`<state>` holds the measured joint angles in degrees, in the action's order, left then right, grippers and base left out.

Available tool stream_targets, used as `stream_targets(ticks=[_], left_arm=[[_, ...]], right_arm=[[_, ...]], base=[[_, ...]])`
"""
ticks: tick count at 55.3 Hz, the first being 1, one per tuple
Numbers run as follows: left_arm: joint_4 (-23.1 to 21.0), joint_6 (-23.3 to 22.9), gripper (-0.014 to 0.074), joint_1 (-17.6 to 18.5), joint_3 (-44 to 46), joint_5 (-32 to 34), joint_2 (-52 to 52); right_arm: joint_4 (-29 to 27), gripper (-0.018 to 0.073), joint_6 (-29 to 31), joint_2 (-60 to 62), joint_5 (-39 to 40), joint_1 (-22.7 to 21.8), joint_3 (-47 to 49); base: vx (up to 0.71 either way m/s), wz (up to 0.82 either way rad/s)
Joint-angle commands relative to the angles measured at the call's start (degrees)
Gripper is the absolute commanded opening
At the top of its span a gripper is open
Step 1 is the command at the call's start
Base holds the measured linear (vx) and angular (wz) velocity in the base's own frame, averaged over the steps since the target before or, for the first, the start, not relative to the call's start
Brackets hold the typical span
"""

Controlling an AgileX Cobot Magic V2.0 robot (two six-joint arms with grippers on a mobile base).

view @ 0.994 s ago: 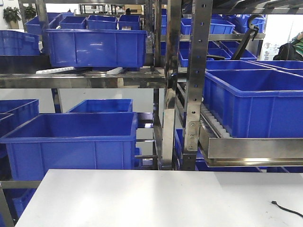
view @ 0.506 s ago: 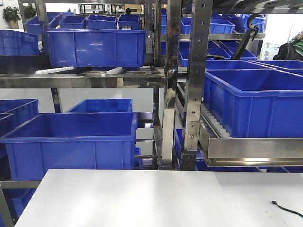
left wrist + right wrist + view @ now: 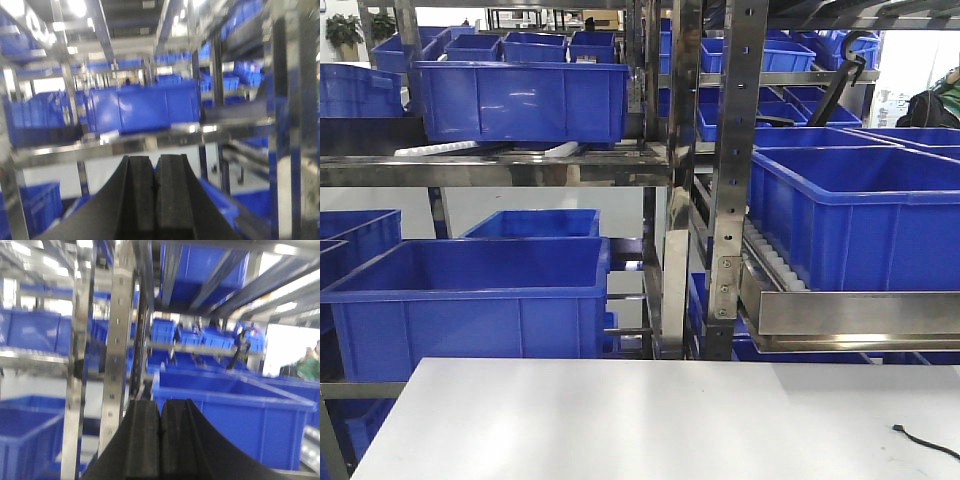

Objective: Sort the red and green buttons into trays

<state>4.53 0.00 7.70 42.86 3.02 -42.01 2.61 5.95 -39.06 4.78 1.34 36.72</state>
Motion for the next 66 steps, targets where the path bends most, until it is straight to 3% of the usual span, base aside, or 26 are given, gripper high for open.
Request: stream_targets(ticks=[1, 12, 18, 34, 40, 50, 66], left_arm=[[-0.19, -0.48, -0.0004, 0.04, 3.0, 5.22, -4.07], [-0.19, -0.48, 0.0027, 0.1, 3.0, 7.38, -7.39], [-0.19, -0.43, 0.0104, 0.1, 3.0, 7.8, -7.31], [-0.19, -0.43, 0.0493, 0.1, 3.0, 7.56, -7.31], [-0.19, -0.43, 0.0582, 0.1, 3.0, 7.56, -7.31], [-0.19, -0.43, 0.0589, 0.1, 3.0, 7.34, -7.37], [-0.19, -0.48, 0.0578, 0.1, 3.0, 5.99, -7.37]], right_arm=[[0.26, -0.0009, 0.71, -4.61, 5.83, -0.13, 2.34], [0.2, 0.002, 0.66, -9.52, 7.3, -0.13, 2.34], [0.25, 0.0111, 0.66, -9.73, 7.35, -0.13, 2.34], [0.04, 0.0594, 0.66, -9.73, 8.98, -0.13, 2.34], [-0.11, 0.0689, 0.56, -9.73, 11.71, -0.13, 2.34], [0.56, 0.0689, -0.78, -12.62, 21.17, -0.13, -0.97], [1.49, 0.0587, -4.5, -34.07, 54.18, -0.13, -23.92]], base=[[0.0, 0.0], [0.0, 0.0], [0.0, 0.0], [0.0, 0.0], [0.0, 0.0], [0.0, 0.0], [0.0, 0.0]])
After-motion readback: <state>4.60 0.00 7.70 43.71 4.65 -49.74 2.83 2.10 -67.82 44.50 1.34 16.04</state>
